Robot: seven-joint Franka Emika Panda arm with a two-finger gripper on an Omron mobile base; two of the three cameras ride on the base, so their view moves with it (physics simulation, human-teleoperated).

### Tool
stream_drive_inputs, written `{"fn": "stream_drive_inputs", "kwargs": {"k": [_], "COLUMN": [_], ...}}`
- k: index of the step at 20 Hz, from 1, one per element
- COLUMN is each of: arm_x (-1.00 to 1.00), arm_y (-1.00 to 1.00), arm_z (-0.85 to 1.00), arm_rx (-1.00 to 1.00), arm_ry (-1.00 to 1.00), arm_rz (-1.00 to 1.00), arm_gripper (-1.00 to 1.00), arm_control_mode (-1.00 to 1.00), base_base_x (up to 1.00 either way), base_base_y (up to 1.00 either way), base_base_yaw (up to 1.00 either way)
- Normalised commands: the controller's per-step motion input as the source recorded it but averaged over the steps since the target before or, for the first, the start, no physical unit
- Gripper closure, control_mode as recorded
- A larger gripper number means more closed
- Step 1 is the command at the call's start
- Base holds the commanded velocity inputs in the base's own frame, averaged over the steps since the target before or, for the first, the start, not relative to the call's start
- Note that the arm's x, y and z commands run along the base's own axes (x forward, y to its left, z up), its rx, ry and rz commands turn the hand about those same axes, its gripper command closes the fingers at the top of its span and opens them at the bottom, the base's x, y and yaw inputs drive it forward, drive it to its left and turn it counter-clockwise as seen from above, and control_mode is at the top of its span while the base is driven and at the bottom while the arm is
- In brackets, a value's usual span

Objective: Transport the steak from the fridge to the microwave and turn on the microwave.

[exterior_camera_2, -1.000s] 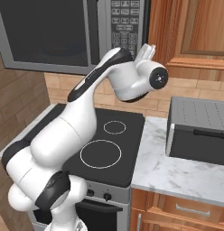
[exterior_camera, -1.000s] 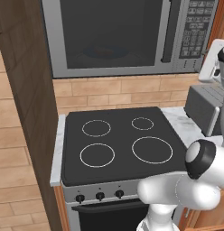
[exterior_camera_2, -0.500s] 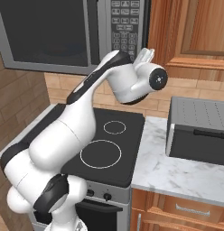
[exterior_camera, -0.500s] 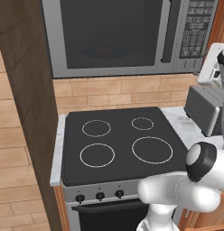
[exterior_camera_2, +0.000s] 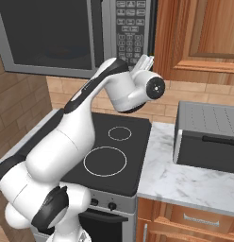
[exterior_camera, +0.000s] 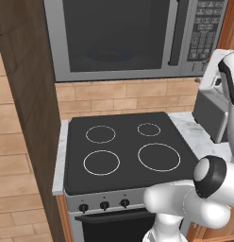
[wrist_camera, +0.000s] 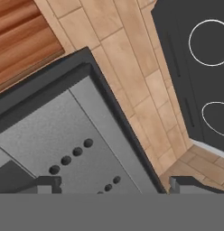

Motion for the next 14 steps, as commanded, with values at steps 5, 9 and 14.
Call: {"fn": "stream_drive_inputs", "kwargs": {"k": [5,9,14], "arm_x": [0.51,0.48,0.16], "arm_y": [0.04,-0.07,-0.07], "arm_z": [0.00,0.00,0.03], "arm_rx": [0.02,0.02,0.01], "arm_ry": [0.00,0.00,0.00], "arm_rz": [0.00,0.00,0.00], "arm_gripper": [-1.00,-1.00,-1.00], "arm_control_mode": [-1.00,-1.00,-1.00], "base_base_x": [0.00,0.00,0.00], "base_base_y": [0.00,0.00,0.00], "base_base_yaw": [0.00,0.00,0.00]}}
